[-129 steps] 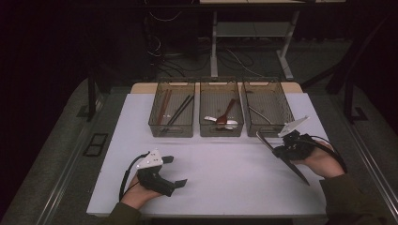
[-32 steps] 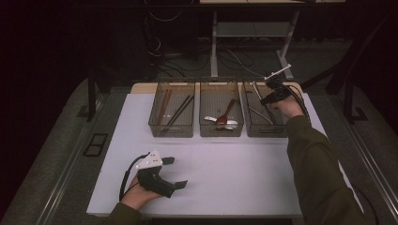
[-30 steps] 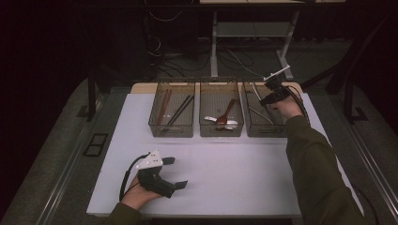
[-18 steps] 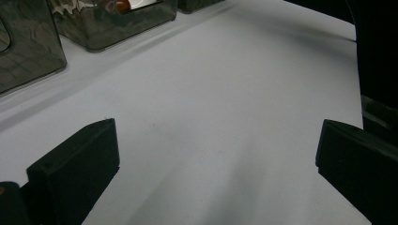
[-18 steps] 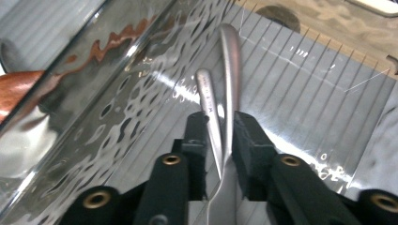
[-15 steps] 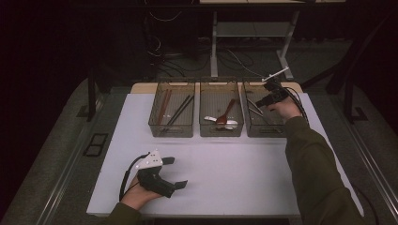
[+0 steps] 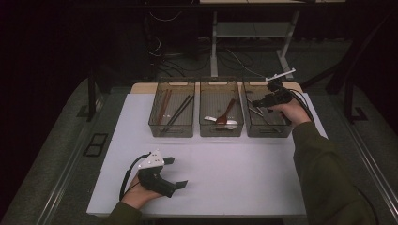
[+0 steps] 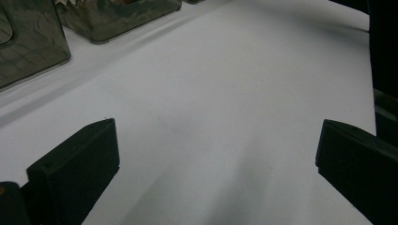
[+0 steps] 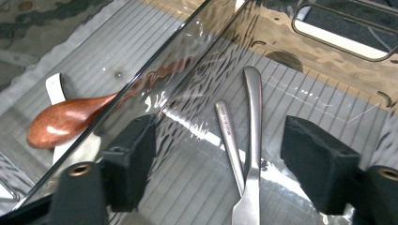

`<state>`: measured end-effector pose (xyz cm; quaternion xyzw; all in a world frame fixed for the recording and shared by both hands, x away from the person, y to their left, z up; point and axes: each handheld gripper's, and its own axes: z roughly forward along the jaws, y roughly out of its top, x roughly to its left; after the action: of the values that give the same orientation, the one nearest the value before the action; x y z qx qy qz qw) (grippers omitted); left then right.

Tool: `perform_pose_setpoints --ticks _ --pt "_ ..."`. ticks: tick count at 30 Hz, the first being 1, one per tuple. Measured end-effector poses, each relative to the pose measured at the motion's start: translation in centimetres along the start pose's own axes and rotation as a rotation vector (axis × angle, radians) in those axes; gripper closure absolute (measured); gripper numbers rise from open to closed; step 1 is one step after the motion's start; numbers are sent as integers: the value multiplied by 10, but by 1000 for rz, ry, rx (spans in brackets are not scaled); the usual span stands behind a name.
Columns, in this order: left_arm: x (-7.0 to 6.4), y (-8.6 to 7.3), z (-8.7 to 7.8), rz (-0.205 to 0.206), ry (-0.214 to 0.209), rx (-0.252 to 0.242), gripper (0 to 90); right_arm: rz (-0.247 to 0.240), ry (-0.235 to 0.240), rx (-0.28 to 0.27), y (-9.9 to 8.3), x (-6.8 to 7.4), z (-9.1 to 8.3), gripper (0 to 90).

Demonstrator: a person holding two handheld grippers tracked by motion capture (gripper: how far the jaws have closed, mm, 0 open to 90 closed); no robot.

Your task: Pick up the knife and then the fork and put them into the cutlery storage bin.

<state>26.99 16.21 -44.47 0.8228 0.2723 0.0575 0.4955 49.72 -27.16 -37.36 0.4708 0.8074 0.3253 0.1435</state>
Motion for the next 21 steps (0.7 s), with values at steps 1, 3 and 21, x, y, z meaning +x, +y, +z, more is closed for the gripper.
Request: perform_pose_setpoints --ticks 1,3,21 --pt "0 0 0 -2 3 0 0 -3 1 -6 -1 1 -2 217" --pt "0 0 -1 -3 9 0 0 -5 11 -33 -4 3 -5 199" --pt "3 -2 -3 -4 11 -4 0 -18 118 -216 -44 17 -49 179"
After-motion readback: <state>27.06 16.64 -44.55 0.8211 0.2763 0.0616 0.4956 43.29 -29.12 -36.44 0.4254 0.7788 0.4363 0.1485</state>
